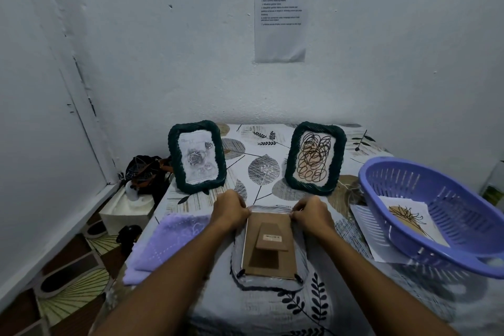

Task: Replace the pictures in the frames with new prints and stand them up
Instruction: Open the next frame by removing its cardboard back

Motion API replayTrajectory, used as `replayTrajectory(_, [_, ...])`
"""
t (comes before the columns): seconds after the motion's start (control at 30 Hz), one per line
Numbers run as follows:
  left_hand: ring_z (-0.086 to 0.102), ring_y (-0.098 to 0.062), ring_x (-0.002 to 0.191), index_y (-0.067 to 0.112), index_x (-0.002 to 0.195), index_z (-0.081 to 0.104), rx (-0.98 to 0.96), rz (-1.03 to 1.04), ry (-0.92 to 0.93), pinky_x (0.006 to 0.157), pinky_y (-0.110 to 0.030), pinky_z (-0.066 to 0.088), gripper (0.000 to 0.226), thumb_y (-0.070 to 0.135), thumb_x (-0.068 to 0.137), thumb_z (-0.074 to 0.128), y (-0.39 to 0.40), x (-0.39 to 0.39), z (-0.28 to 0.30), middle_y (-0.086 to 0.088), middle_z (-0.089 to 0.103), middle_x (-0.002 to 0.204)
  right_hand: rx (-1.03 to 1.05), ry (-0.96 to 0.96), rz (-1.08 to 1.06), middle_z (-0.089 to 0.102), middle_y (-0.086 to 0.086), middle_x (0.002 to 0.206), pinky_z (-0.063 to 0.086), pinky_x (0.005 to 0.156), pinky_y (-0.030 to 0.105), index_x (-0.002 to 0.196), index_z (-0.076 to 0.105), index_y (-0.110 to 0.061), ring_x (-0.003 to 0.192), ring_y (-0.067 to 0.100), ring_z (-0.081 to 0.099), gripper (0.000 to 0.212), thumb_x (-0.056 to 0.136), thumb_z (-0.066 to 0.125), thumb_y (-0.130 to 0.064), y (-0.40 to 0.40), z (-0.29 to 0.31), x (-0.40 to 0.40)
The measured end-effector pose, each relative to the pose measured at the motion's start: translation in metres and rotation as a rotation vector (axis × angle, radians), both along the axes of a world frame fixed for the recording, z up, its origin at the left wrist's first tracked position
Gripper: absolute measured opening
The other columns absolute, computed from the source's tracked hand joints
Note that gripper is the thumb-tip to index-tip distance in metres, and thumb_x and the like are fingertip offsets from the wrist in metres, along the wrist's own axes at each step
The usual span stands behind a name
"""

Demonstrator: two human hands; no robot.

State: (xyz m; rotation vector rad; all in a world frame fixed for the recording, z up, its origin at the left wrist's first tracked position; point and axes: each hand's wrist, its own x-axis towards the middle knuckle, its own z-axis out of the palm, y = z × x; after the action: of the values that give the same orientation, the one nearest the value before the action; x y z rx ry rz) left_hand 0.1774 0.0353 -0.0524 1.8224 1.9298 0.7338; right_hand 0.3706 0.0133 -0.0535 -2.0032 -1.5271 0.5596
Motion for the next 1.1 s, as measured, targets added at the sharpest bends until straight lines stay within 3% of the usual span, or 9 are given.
replayTrajectory(0.17, [0.069,-0.019,0.089,0.009,0.09,0.078,-0.039,-0.077,0.047,0.075,-0.02,0.048,0.013,0.005,0.079,0.071,0.003,-0.007,0.003,-0.01,0.074,0.092,-0.004,-0.01,0.025,0.071,0.003,0.09,0.055,0.075,0.034,0.07,0.066,-0.025,0.083,0.02,0.064,0.017,0.083,0.069,-0.014,-0.001,0.002,0.002])
replayTrajectory(0.27, [0.069,-0.022,0.088,0.007,0.089,0.078,-0.059,-0.098,0.067,0.075,-0.024,0.051,0.015,0.004,0.079,0.067,0.002,-0.006,0.003,-0.013,0.074,0.09,-0.02,-0.046,0.03,0.071,0.005,0.095,0.055,0.076,0.036,0.078,0.067,-0.02,0.085,0.022,0.064,0.015,0.085,0.062,-0.009,-0.002,0.003,0.0])
replayTrajectory(0.37, [0.065,-0.022,0.075,0.006,0.071,0.07,-0.062,-0.112,0.064,0.062,-0.027,0.046,0.016,0.02,0.078,0.067,-0.002,-0.003,0.004,-0.008,0.064,0.069,-0.027,-0.101,0.023,0.067,0.007,0.101,0.053,0.077,0.034,0.095,0.067,-0.015,0.089,0.025,0.063,0.014,0.086,0.057,-0.017,-0.008,0.004,-0.005])
replayTrajectory(0.47, [0.046,-0.015,0.059,0.014,0.061,0.049,-0.06,-0.137,0.057,0.049,-0.027,0.029,0.044,0.048,0.074,0.074,-0.011,-0.002,0.007,0.0,0.046,0.06,-0.06,-0.071,0.031,0.065,0.004,0.094,0.053,0.078,0.035,0.09,0.062,-0.017,0.085,0.023,0.061,0.033,0.081,0.056,-0.049,-0.017,0.004,-0.013])
replayTrajectory(0.57, [0.047,-0.011,0.068,0.015,0.077,0.052,-0.072,-0.195,0.033,0.052,-0.024,0.033,0.059,0.067,0.061,0.074,-0.021,-0.003,0.007,-0.003,0.055,0.08,-0.077,-0.1,0.054,0.061,0.005,0.106,0.05,0.083,0.037,0.099,0.06,-0.021,0.097,0.025,0.057,0.056,0.069,0.051,-0.067,-0.026,0.003,-0.019])
replayTrajectory(0.63, [0.055,-0.016,0.08,0.014,0.093,0.058,-0.044,-0.221,0.065,0.062,-0.026,0.043,0.073,0.074,0.054,0.07,-0.029,-0.005,0.004,-0.004,0.06,0.097,-0.078,-0.132,0.081,0.053,0.006,0.122,0.045,0.089,0.035,0.122,0.053,-0.023,0.114,0.027,0.049,0.067,0.072,0.056,-0.066,-0.033,0.004,-0.02])
replayTrajectory(0.7, [0.056,-0.016,0.09,0.015,0.107,0.056,-0.029,-0.239,0.081,0.07,-0.025,0.044,0.072,0.067,0.06,0.074,-0.038,-0.006,0.002,-0.002,0.059,0.105,-0.042,-0.134,0.093,0.046,0.006,0.131,0.042,0.094,0.037,0.136,0.043,-0.023,0.123,0.027,0.041,0.075,0.075,0.06,-0.062,-0.041,0.004,-0.022])
replayTrajectory(0.9, [0.057,-0.02,0.111,0.023,0.133,0.042,-0.026,-0.282,0.118,0.091,-0.039,0.053,0.104,0.086,0.052,0.06,-0.06,-0.012,-0.006,-0.002,0.059,0.126,0.015,-0.15,0.103,0.043,0.004,0.134,0.043,0.095,0.036,0.14,0.037,-0.025,0.125,0.023,0.039,0.08,0.074,0.062,-0.064,-0.069,0.002,-0.023])
replayTrajectory(1.1, [0.045,-0.018,0.124,0.025,0.152,0.018,-0.021,-0.348,0.163,0.101,-0.034,0.043,0.113,0.075,0.064,0.068,-0.092,-0.02,0.004,-0.002,0.044,0.142,0.062,-0.144,0.151,0.042,0.001,0.133,0.043,0.094,0.035,0.144,0.033,-0.028,0.125,0.022,0.037,0.088,0.07,0.066,-0.066,-0.1,0.004,-0.016])
